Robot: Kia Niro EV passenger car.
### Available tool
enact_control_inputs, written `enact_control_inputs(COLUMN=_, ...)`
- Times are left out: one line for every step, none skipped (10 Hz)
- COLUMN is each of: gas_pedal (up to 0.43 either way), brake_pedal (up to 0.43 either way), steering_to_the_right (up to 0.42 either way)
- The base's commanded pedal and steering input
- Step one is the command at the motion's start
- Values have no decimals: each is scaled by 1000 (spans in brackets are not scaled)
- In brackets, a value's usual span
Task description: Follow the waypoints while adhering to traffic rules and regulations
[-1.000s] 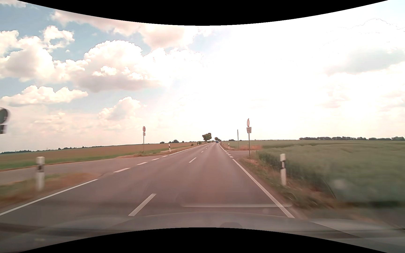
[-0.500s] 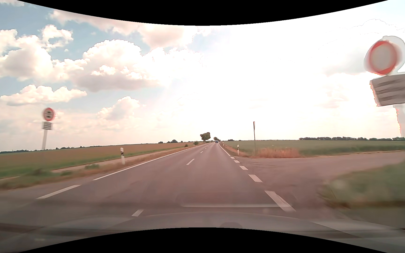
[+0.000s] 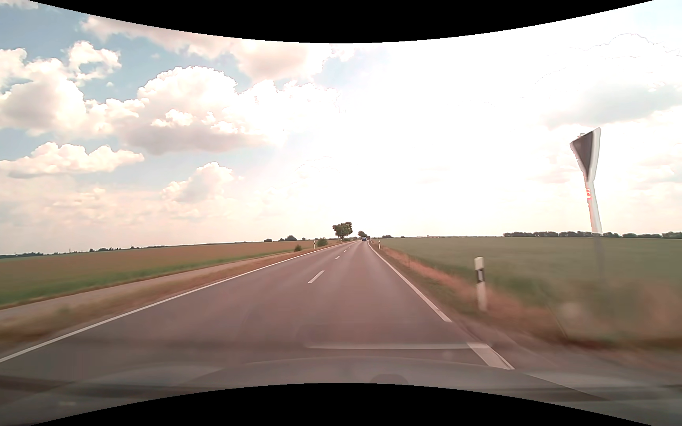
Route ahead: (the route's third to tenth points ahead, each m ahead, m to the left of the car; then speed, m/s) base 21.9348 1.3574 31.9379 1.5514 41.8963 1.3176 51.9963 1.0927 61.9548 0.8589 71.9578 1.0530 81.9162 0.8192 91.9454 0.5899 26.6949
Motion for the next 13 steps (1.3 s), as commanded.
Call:
enact_control_inputs(gas_pedal=248, brake_pedal=0, steering_to_the_right=1)
enact_control_inputs(gas_pedal=248, brake_pedal=0, steering_to_the_right=1)
enact_control_inputs(gas_pedal=240, brake_pedal=0, steering_to_the_right=1)
enact_control_inputs(gas_pedal=240, brake_pedal=0, steering_to_the_right=1)
enact_control_inputs(gas_pedal=240, brake_pedal=0, steering_to_the_right=1)
enact_control_inputs(gas_pedal=240, brake_pedal=0, steering_to_the_right=1)
enact_control_inputs(gas_pedal=240, brake_pedal=0, steering_to_the_right=1)
enact_control_inputs(gas_pedal=240, brake_pedal=0, steering_to_the_right=1)
enact_control_inputs(gas_pedal=240, brake_pedal=0, steering_to_the_right=0)
enact_control_inputs(gas_pedal=240, brake_pedal=0, steering_to_the_right=-1)
enact_control_inputs(gas_pedal=228, brake_pedal=0, steering_to_the_right=-4)
enact_control_inputs(gas_pedal=228, brake_pedal=0, steering_to_the_right=-3)
enact_control_inputs(gas_pedal=228, brake_pedal=0, steering_to_the_right=-3)
